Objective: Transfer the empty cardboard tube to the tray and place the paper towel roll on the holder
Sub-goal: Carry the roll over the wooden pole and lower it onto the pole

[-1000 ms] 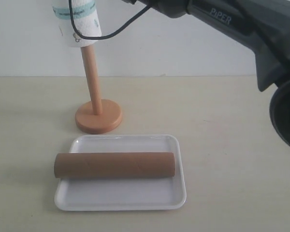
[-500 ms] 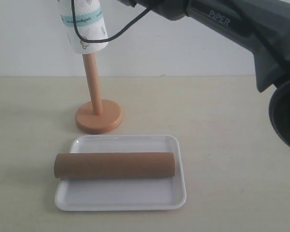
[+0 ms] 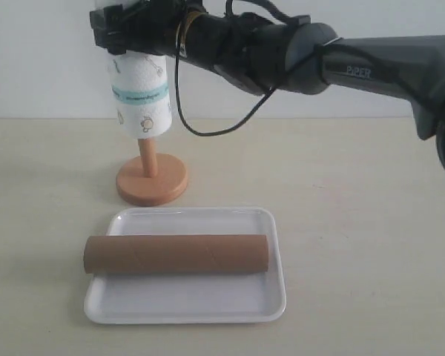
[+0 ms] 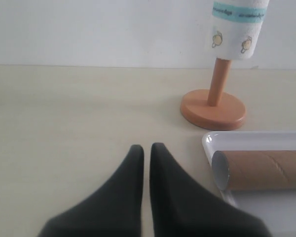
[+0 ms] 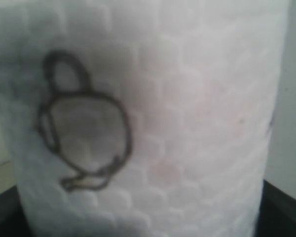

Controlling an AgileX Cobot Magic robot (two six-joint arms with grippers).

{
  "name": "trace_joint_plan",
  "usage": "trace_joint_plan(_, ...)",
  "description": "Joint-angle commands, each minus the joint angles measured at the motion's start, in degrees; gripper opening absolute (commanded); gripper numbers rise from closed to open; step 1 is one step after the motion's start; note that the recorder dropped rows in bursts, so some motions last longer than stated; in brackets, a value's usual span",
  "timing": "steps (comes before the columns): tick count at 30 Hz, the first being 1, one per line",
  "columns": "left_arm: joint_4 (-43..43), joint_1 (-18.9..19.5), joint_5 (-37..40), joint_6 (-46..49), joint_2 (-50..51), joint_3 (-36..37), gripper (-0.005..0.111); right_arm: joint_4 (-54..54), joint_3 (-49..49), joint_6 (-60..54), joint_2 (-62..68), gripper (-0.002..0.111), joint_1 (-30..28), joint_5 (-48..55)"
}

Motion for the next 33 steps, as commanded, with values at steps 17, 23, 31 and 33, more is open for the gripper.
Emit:
trace_joint_plan(17, 0.18, 0.21, 0.12, 0.27, -0.21, 0.21, 0.004, 8.05, 3.42, -6.35, 8.44, 0.090, -0.31, -5.14)
trace_joint_plan(23, 0.18, 0.21, 0.12, 0.27, -0.21, 0.21, 0.004, 7.74, 3.42, -6.35, 7.97, 0.105, -0.31, -5.39)
trace_joint_plan(31, 0.18, 0.21, 0.12, 0.27, -0.21, 0.21, 0.004, 0.24, 3.42, -2.50, 3.79, 0.105, -0.10, -2.44)
trace_joint_plan(33, 0.18, 0.21, 0.12, 0.27, -0.21, 0.21, 0.004, -4.72, 3.55, 2.06, 2.49, 0.105, -0.10, 0.59)
